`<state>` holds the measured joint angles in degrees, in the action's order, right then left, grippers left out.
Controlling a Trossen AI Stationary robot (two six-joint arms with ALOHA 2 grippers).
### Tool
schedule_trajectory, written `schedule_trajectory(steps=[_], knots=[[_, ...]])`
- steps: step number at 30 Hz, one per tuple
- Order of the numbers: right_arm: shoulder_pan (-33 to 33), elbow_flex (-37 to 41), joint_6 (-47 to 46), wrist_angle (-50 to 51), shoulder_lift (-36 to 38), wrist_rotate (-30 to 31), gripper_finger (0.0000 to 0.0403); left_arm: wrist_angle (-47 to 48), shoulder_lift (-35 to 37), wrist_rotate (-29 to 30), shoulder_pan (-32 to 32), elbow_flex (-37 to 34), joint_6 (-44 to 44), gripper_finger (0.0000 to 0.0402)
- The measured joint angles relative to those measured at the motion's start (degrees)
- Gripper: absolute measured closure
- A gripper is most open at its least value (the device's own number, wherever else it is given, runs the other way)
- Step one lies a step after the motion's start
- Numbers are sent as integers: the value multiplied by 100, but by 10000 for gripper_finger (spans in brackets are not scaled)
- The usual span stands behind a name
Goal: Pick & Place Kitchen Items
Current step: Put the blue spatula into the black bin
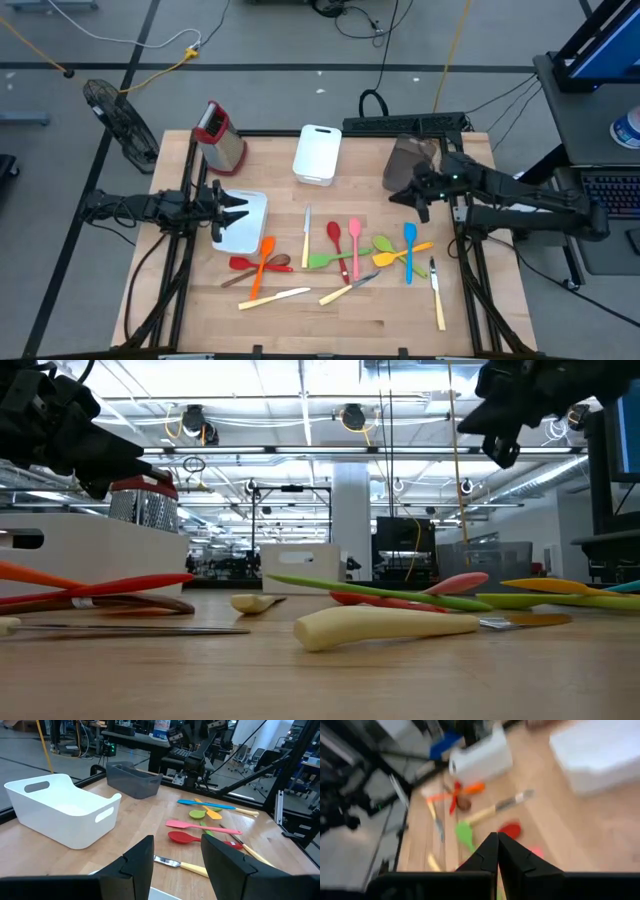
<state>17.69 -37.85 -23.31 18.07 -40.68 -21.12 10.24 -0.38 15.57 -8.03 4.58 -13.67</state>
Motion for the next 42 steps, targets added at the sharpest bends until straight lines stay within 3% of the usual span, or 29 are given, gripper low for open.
schedule_trajectory(steps=[9,17,25,30,42], knots=[[-938,-729,-634,2045,-603,481,402,0,1,2,2,0,-2,231],[-1665,-775,-1935,2943,-1006,335,402,0,0,2,2,0,0,231],[-1970,-775,-2840,3419,-1151,135,396,0,0,2,1,0,190,231],[-2119,-774,-3343,3427,-1124,135,361,0,0,2,2,0,396,231],[-2474,-771,-4559,3551,-1170,12,234,0,0,2,2,0,604,231]])
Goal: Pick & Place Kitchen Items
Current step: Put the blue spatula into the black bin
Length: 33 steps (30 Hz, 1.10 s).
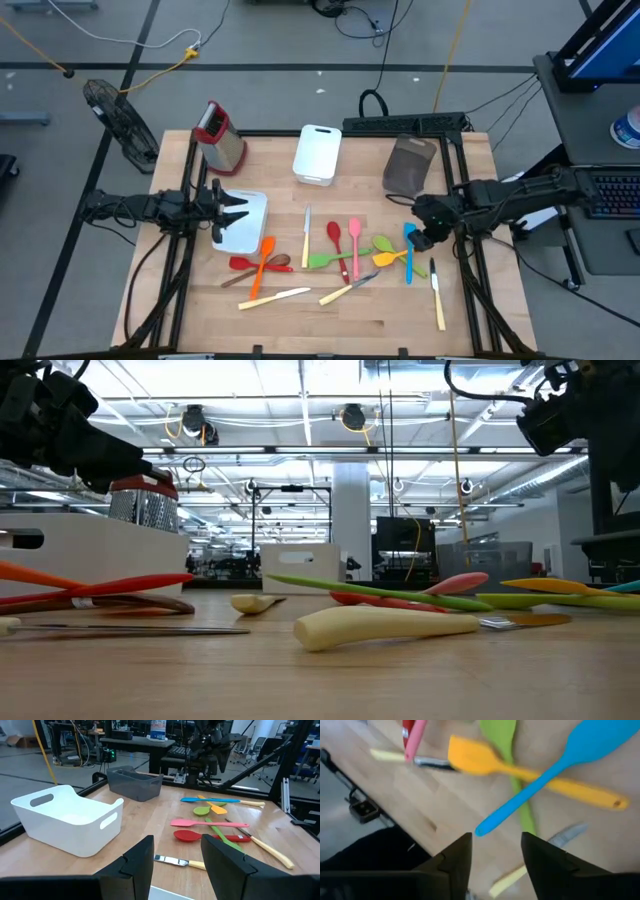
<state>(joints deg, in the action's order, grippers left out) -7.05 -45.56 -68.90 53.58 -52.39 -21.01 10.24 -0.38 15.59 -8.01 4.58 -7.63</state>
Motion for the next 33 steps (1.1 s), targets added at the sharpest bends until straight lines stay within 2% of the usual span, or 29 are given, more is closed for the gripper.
schedule_trajectory(steps=[5,14,29,33], knots=[[-167,2,-547,-15,-175,-21,214,0,0,0,0,0,79,231],[-363,4,-1070,-146,-577,-12,218,0,0,2,0,0,287,231],[-358,4,-1017,-648,-742,-6,226,0,1,2,0,0,248,231],[-358,9,-1401,-681,-742,-4,225,0,0,2,0,0,248,231]])
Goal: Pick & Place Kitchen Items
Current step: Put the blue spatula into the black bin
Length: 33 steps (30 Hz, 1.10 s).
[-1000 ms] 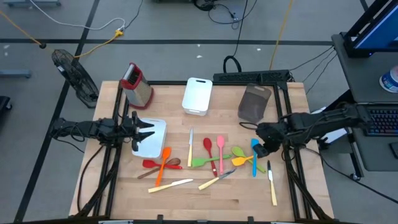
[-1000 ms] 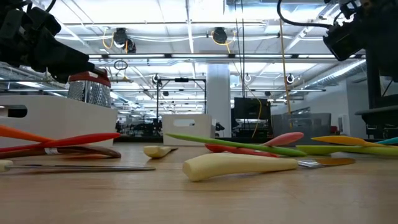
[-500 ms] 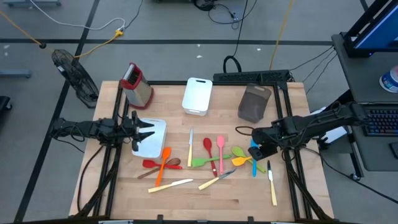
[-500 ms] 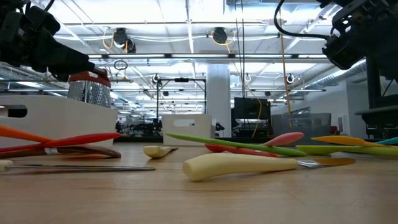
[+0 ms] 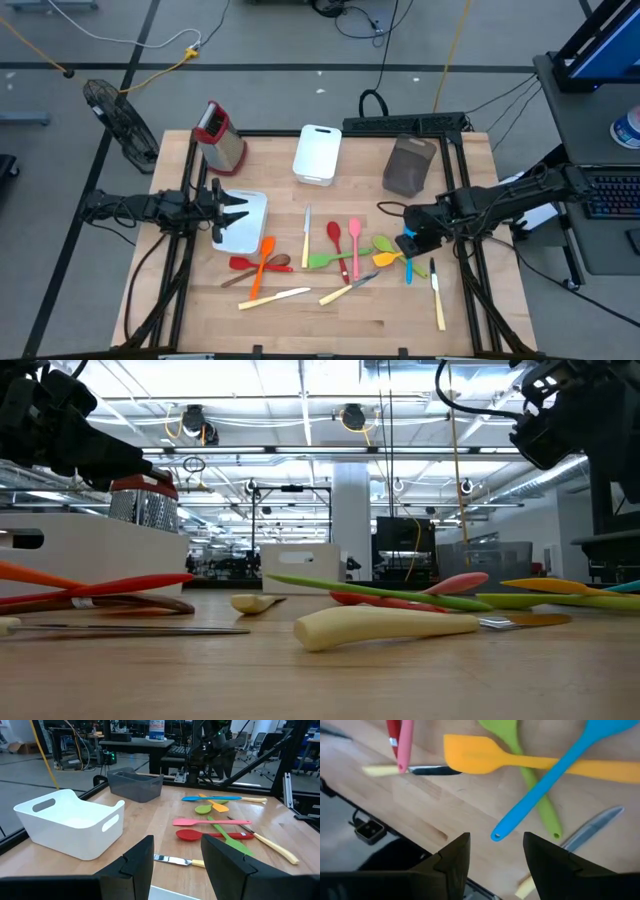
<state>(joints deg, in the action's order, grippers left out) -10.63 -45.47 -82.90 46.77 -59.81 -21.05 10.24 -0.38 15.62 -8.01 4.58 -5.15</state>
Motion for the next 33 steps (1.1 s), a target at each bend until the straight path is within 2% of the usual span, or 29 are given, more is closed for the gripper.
schedule_trajectory(steps=[11,19,27,33], knots=[[0,588,-792,-66,2,6,226,0,0,0,0,0,73,231],[0,954,-1121,-1070,2,-1,229,0,1,0,0,0,175,231],[0,981,-1245,-739,-21,22,229,0,0,5,0,0,190,231],[0,982,-1247,-927,-272,4,229,0,0,103,0,0,199,231]])
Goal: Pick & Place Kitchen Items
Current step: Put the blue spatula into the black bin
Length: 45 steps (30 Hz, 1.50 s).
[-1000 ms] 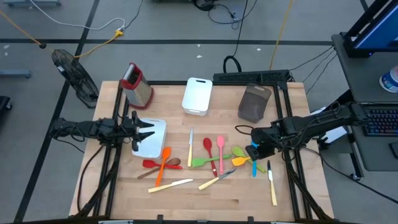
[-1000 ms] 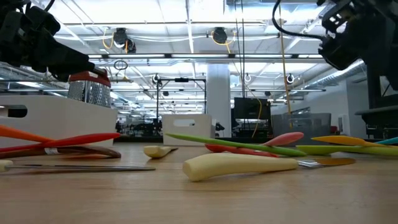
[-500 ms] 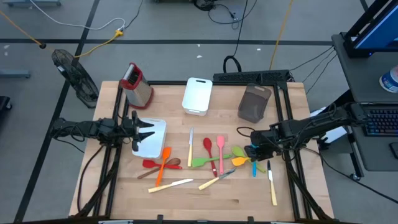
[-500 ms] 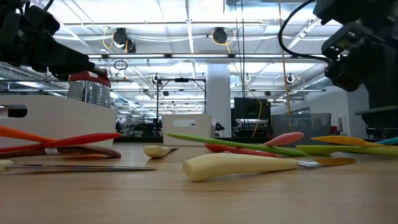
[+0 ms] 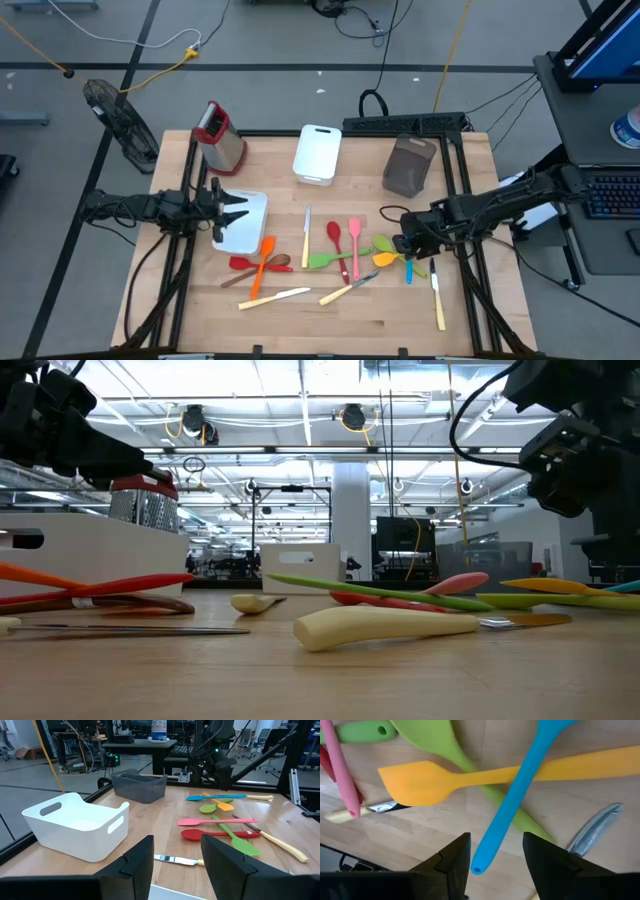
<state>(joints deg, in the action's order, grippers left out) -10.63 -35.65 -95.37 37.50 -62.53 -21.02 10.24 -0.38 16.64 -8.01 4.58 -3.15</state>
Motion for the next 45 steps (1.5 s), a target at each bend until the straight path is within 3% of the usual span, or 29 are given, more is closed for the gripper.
schedule_trajectory(steps=[27,32,45], knots=[[-231,1,-5,-261,-572,29,229,-2,0,57,0,0,190,231],[-384,1,-297,-264,-574,445,229,-5,1,178,0,0,199,231],[-568,1,-448,-300,-576,725,229,-15,0,407,0,0,282,231]])
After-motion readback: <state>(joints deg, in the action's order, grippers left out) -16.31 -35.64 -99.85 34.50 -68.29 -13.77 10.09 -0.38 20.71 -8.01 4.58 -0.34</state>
